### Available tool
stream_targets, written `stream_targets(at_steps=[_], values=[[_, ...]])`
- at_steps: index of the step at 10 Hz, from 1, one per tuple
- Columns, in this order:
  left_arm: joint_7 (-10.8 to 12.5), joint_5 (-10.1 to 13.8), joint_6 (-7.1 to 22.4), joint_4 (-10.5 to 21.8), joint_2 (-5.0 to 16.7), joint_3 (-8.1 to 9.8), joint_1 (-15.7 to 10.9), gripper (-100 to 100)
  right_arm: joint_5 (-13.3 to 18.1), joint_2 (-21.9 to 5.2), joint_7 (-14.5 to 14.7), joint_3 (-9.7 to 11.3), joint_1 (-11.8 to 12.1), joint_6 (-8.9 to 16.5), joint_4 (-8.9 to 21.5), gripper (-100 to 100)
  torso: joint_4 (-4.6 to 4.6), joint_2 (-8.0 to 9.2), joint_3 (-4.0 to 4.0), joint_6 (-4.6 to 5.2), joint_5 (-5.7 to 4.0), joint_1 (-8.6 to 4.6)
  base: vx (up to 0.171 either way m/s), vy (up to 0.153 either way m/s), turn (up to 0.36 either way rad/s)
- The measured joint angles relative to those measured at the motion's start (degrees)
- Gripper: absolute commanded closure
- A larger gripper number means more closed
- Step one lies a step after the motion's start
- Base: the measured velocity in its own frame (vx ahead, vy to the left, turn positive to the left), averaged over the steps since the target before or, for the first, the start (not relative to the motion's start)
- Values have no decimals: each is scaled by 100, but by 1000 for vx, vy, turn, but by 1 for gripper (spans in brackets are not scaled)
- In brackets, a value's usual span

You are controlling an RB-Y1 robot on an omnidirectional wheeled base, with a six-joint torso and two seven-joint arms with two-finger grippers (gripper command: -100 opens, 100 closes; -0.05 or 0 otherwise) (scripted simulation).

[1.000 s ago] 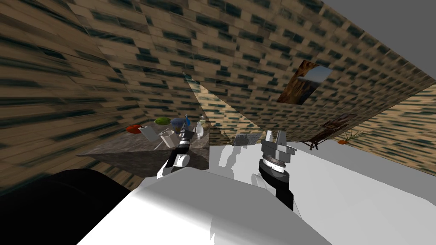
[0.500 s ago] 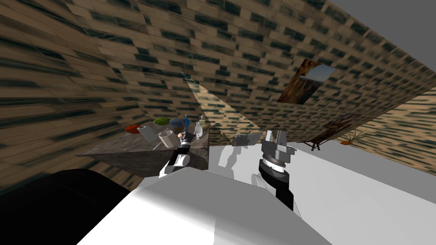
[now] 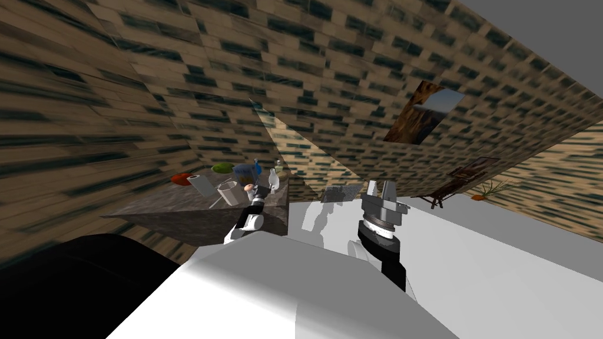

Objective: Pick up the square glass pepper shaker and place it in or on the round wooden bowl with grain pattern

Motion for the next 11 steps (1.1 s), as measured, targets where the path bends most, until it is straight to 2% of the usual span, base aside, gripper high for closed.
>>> stream_targets(at_steps=[1, 5, 11], values=[[92, 77, 2, 148, 22, 16, -34, -100, 0, 0, 0, 0, 0, 0, 0, 0, 0, 1, 1, 0, 0, 1, 19, -3, -21], [462, 387, 53, 793, -144, 11, -202, -100, 0, 0, 0, 0, 0, 0, 0, 0, 0, -1, -1, 0, 0, 1, 22, -1, -40], [850, 631, 101, 1463, -502, 34, -315, -100, 0, 0, 0, 0, 0, 0, 0, 0, 1, 2, 1, 0, 2, 11, 18, 18, -59]])
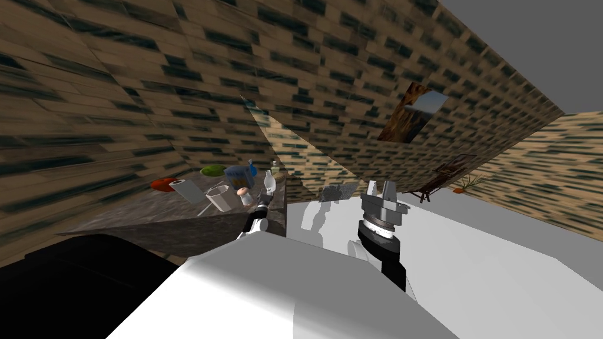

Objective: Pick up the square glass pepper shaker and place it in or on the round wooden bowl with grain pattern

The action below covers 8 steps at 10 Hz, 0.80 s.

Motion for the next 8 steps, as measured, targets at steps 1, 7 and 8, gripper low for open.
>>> stream_targets(at_steps=[1, 7, 8], values=[[66, 11, -45, 137, -48, -8, -25, -100, 0, 0, 0, 0, 0, 0, 0, 0, 0, -2, -1, 0, 0, 1, 13, 55, -74], [166, 59, 19, 265, -239, 68, -55, 100, 0, 0, 0, 0, 0, 0, 0, 0, -3, -9, -6, -1, -2, -10, 26, 21, -10], [167, 59, 17, 267, -239, 67, -55, 100, 0, 0, 0, 0, 0, 0, 0, 0, 0, 1, 0, -1, -3, -11, 0, 0, 0]])
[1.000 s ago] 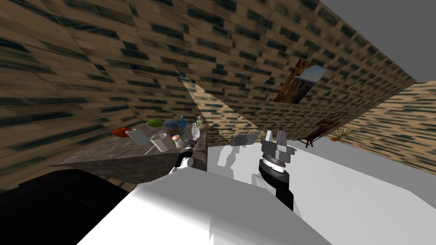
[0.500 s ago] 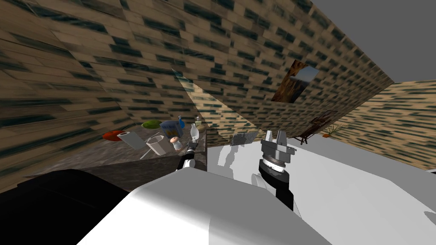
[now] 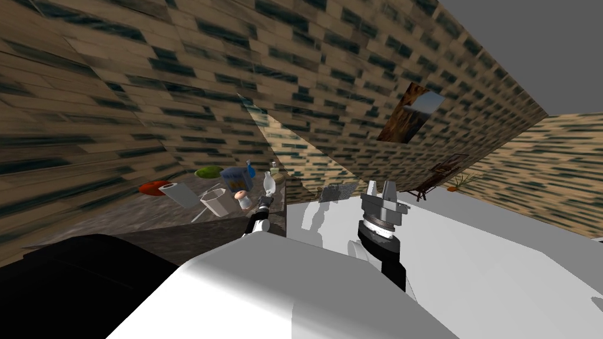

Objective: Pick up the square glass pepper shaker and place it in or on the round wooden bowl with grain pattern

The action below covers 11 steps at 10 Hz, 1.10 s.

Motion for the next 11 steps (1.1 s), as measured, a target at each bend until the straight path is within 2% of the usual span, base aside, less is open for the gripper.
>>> stream_targets(at_steps=[3, 4, 5, 6, 7, 9, 11], values=[[13, 8, -4, -3, -6, 3, -2, 100, 0, 0, 0, 0, 0, 0, 0, 0, -2, 2, 0, 4, -5, -4, 0, 0, 0], [13, 8, -4, -3, -6, 3, -2, 0, 0, 0, 0, 0, 0, 0, 0, 0, -2, 1, 0, 4, -5, -5, 0, 0, 0], [13, 8, -4, -3, -6, 3, -2, 100, 0, 0, 0, 0, 0, 0, 0, 0, -2, 1, -1, 4, -5, -5, 0, 0, 0], [13, 8, -4, -3, -6, 3, -2, 0, 0, 0, 0, 0, 0, 0, 0, 0, -2, 1, -1, 4, -5, -5, 0, 0, 0], [13, 8, -4, -3, -6, 3, -2, 100, 0, 0, 0, 0, 0, 0, 0, 0, -2, 1, -1, 4, -5, -5, -71, -75, 88], [-33, 51, 5, 5, 239, -19, -38, 100, 0, 1, 0, 1, -1, 0, 0, 0, -1, 38, 17, -3, -16, -44, -78, -131, 97], [-114, 115, 49, 64, 468, -27, -131, 100, 0, 2, 0, 2, -1, 0, 0, 0, -1, 27, 12, 2, -27, -93, -24, -216, 116]])
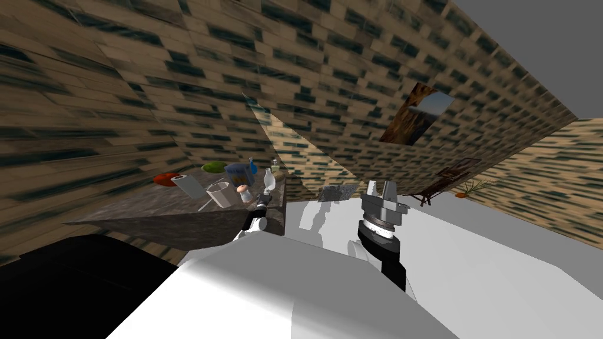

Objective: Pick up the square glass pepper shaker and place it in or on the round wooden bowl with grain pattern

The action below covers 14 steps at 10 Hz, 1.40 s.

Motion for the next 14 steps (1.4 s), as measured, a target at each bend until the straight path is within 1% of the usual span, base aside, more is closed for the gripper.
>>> stream_targets(at_steps=[1, 3, 5, 7, 8, 11, 12, 13, 14], values=[[-45, 29, 13, 31, 84, -26, -40, 100, 0, 0, 0, 0, 0, 0, 0, 0, -2, -16, -8, 2, -3, -6, 33, -181, 80], [-146, 85, 52, 93, 167, -50, -174, 100, 0, 0, 0, 0, 1, 0, 0, 0, -6, -38, -21, 4, -3, -15, 50, -227, 128], [-237, 125, 86, 276, 203, -46, -400, 100, 0, 0, 0, 0, 1, 0, -1, 0, -9, -62, -33, 7, -2, -7, 100, -199, 109], [-322, 138, 135, 505, 193, 21, -700, 100, 0, 0, 0, 0, 2, -1, -1, 0, -12, -83, -45, 5, 1, 0, 98, -184, 99], [-365, 141, 193, 559, 174, 94, -827, 100, 0, -1, 0, 0, 1, -1, -1, 0, -9, -69, -37, 3, 3, 8, 49, -165, 83], [-372, 92, 257, 996, 181, 303, -1338, 100, 0, -1, 0, -1, 1, 0, -1, 0, -4, -58, -29, -2, 10, 35, 65, -123, 71], [-411, 61, 322, 1108, 128, 430, -1531, 100, 0, -1, 0, -1, 1, 0, -1, 0, -2, -64, -31, -2, 12, 46, 88, -88, 61], [-417, 41, 414, 1230, 152, 570, -1730, 100, 0, -2, 0, -1, 2, 0, -1, 0, -3, -67, -33, -5, 14, 57, 90, -80, 52], [-443, 9, 539, 1262, 129, 742, -1880, 100, 0, -2, 0, -1, 2, 0, -1, 0, -3, -67, -32, -6, 16, 62, 66, -50, 24]])
